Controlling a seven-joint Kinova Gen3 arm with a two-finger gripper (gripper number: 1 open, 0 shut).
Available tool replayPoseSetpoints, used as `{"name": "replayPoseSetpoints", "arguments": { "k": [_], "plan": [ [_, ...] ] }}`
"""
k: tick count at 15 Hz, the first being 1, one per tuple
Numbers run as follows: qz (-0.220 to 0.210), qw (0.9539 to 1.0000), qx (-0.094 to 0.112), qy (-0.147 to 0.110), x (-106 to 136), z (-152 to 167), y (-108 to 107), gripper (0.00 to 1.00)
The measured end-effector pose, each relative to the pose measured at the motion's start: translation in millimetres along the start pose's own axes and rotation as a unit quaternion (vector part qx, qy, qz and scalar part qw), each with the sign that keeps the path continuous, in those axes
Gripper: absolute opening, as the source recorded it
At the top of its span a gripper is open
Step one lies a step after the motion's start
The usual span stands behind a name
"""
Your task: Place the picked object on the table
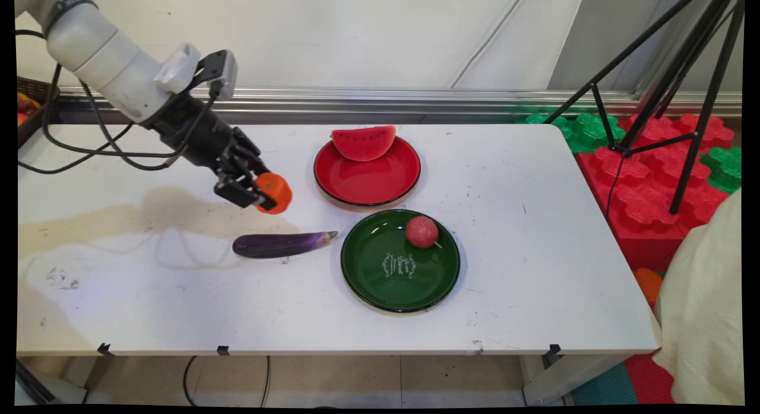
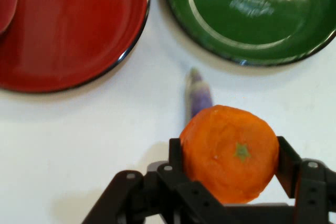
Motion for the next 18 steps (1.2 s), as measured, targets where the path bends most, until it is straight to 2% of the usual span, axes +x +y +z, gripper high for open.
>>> {"name": "replayPoseSetpoints", "arguments": {
  "k": [3, 7, 16, 17, 18],
  "plan": [
    [-0.011, 0.9996, 0.016, -0.023, -23, 3, -19, 0.00],
    [-0.010, 0.9988, 0.027, -0.041, -38, 21, -40, 0.00],
    [-0.015, 0.9976, 0.028, -0.061, -60, 72, -73, 0.00],
    [-0.017, 0.9976, 0.029, -0.061, -61, 76, -76, 1.00],
    [-0.019, 0.9976, 0.029, -0.060, -63, 79, -78, 1.00]
  ]
}}
